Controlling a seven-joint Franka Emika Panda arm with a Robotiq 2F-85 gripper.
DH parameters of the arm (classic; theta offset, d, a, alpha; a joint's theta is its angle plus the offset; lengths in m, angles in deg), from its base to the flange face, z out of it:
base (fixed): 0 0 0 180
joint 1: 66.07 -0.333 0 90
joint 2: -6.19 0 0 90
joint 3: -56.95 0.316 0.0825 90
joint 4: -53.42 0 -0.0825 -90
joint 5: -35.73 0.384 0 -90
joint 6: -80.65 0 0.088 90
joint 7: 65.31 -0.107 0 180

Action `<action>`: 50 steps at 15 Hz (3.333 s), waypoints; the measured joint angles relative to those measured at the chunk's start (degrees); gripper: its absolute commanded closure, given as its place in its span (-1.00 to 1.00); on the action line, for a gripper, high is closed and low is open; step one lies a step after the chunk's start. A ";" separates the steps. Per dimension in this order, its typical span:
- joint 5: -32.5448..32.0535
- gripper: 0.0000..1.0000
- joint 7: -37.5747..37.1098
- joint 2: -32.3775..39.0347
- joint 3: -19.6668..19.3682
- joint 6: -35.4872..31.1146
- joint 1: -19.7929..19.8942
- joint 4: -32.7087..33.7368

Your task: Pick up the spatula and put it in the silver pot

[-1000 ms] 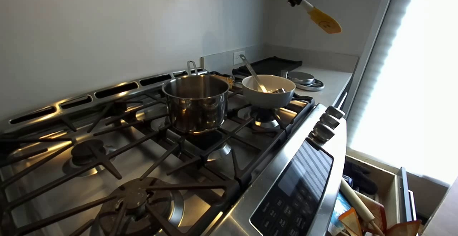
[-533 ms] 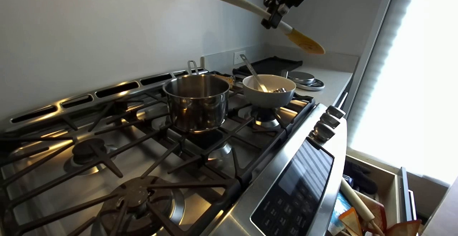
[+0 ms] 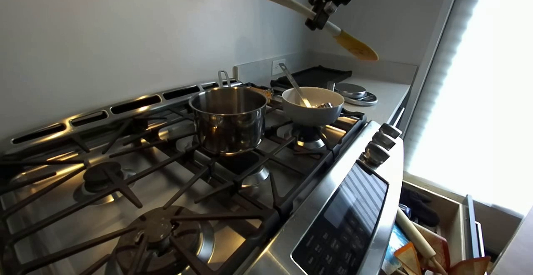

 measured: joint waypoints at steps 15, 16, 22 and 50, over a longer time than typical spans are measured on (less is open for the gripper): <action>24.03 0.91 0.04 14.97 11.40 -26.04 -12.58 6.43; 24.15 0.91 0.04 16.70 11.62 -27.17 -12.63 7.73; 24.42 0.91 -0.03 25.68 11.65 -29.24 -12.14 16.49; 22.37 -1.00 -3.20 33.84 11.60 -30.80 -8.47 22.82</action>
